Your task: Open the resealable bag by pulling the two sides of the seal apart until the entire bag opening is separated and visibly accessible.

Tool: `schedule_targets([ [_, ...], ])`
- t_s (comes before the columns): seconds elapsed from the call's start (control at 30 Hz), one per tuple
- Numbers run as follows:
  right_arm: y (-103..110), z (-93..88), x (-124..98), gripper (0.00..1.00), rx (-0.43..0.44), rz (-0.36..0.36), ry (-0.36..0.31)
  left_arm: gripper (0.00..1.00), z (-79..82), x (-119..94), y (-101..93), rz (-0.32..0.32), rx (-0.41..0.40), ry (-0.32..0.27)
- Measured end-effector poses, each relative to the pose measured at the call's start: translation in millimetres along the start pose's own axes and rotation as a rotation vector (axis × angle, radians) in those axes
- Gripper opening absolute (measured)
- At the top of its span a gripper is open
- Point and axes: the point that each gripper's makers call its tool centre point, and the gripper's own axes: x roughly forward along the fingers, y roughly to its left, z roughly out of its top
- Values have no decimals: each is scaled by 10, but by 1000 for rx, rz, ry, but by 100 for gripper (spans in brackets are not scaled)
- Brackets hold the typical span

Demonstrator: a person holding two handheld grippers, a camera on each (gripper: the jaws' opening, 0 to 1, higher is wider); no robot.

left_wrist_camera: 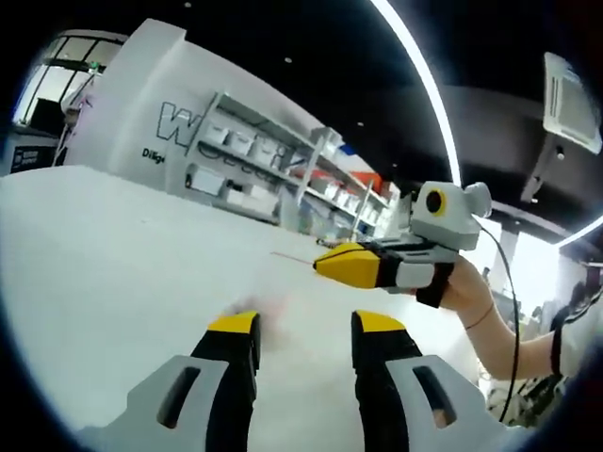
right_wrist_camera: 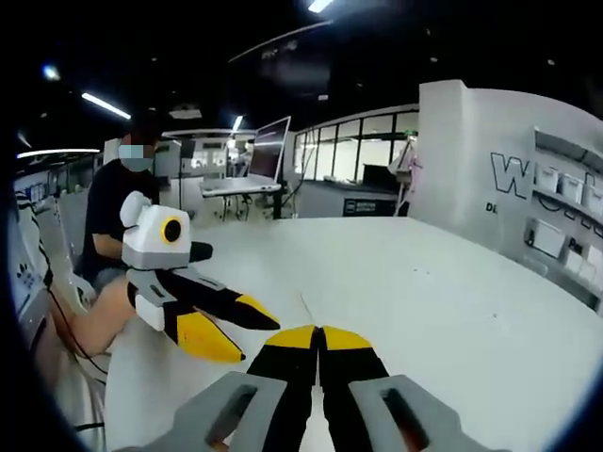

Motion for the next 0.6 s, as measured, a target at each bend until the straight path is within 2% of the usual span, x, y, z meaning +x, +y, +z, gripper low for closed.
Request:
schedule_targets([
  [0.13, 47, -3, 6, 0, 10, 23, -3, 37, 3, -3, 16, 2, -1, 0],
  [0.23, 117, -6, 20, 0, 59, 75, -18, 36, 11, -4, 30, 6, -4, -2],
  [0.6, 100, 1, 15, 0, 71, 74, -25, 35, 14, 0, 51, 8, -14, -2],
])
